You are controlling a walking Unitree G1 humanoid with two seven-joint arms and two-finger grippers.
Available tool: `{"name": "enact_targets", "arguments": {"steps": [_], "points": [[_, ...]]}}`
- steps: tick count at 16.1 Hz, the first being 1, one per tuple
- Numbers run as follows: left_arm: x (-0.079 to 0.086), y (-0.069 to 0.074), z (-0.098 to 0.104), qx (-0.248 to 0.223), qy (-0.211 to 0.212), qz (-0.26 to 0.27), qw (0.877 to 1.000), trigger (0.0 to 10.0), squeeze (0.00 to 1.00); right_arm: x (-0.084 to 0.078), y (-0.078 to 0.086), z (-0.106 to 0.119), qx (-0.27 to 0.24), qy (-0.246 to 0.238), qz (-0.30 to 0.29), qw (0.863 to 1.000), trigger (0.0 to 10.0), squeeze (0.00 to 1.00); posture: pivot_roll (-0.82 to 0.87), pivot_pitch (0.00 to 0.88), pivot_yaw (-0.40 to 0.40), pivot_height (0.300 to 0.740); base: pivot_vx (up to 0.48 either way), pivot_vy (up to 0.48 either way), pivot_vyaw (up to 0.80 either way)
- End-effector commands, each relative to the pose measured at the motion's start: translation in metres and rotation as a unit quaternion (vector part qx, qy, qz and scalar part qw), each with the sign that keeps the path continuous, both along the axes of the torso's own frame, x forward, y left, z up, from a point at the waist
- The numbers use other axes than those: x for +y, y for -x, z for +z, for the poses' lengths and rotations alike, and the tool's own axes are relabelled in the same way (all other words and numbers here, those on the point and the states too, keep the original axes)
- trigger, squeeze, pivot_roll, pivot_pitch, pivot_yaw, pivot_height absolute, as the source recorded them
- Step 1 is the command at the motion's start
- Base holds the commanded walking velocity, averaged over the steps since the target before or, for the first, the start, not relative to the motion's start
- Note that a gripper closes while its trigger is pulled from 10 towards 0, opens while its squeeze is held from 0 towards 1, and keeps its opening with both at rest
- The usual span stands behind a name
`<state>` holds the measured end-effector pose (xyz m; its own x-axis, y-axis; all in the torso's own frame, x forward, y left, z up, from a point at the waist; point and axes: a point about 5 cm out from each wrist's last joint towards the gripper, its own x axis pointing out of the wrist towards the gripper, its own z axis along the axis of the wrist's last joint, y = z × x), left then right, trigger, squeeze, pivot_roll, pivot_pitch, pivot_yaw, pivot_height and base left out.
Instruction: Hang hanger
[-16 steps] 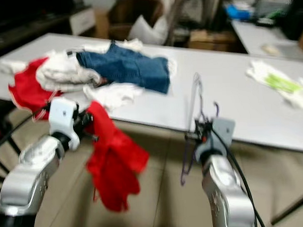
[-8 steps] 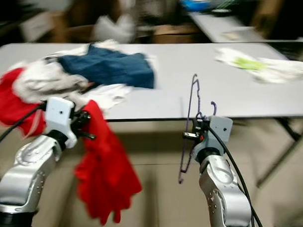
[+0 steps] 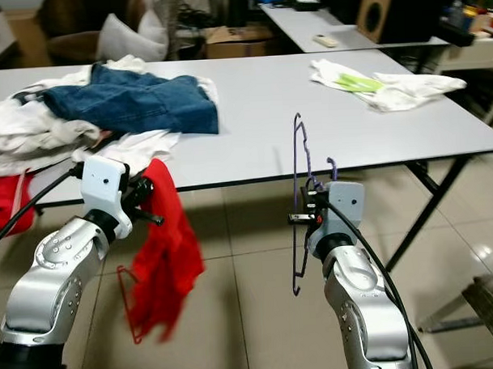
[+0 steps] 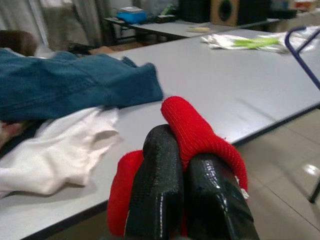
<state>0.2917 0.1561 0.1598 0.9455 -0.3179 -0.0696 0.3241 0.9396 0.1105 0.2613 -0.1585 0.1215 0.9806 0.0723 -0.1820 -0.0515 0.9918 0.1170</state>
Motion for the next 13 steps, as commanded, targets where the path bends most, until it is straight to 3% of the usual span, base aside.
{"name": "enact_targets", "arguments": {"steps": [1, 4, 6, 9, 11, 12, 13], "points": [[0.005, -0.006, 0.014, -0.030, 0.002, 0.012, 0.999, 10.0, 0.00, -0.001, -0.003, 0.002, 0.004, 0.023, 0.012, 1.000, 10.0, 0.00, -0.10, 0.000, -0.005, 0.740, 0.300, 0.000, 0.00], [0.011, -0.014, 0.026, -0.038, 0.003, 0.012, 0.999, 10.0, 0.00, 0.007, -0.006, 0.018, -0.047, 0.017, 0.060, 0.997, 10.0, 0.00, -0.10, 0.000, -0.013, 0.740, 0.330, 0.000, 0.00], [0.010, -0.020, 0.034, -0.047, -0.008, -0.009, 0.999, 10.0, 0.00, 0.010, -0.006, 0.021, -0.056, 0.044, 0.086, 0.994, 10.0, 0.00, -0.11, 0.000, -0.024, 0.740, 0.377, 0.000, 0.00], [0.014, -0.036, 0.055, -0.070, -0.018, -0.014, 0.997, 10.0, 0.00, 0.006, -0.008, 0.026, -0.074, 0.046, 0.093, 0.992, 10.0, 0.00, -0.11, 0.000, -0.021, 0.740, 0.396, 0.000, 0.80], [0.016, -0.043, 0.064, -0.079, -0.024, -0.020, 0.996, 10.0, 0.00, 0.002, -0.008, 0.031, -0.085, 0.041, 0.103, 0.990, 10.0, 0.00, -0.11, 0.000, -0.020, 0.740, 0.394, 0.000, 0.23], [0.018, -0.048, 0.072, -0.089, -0.027, -0.023, 0.995, 10.0, 0.00, 0.001, -0.007, 0.035, -0.095, 0.050, 0.124, 0.986, 10.0, 0.00, -0.10, 0.000, -0.020, 0.740, 0.398, 0.000, 0.00], [0.018, -0.059, 0.088, -0.108, -0.027, -0.035, 0.993, 10.0, 0.00, 0.000, -0.001, 0.039, -0.103, 0.082, 0.185, 0.974, 10.0, 0.00, -0.10, 0.000, -0.021, 0.740, 0.398, 0.000, 0.00]]}}
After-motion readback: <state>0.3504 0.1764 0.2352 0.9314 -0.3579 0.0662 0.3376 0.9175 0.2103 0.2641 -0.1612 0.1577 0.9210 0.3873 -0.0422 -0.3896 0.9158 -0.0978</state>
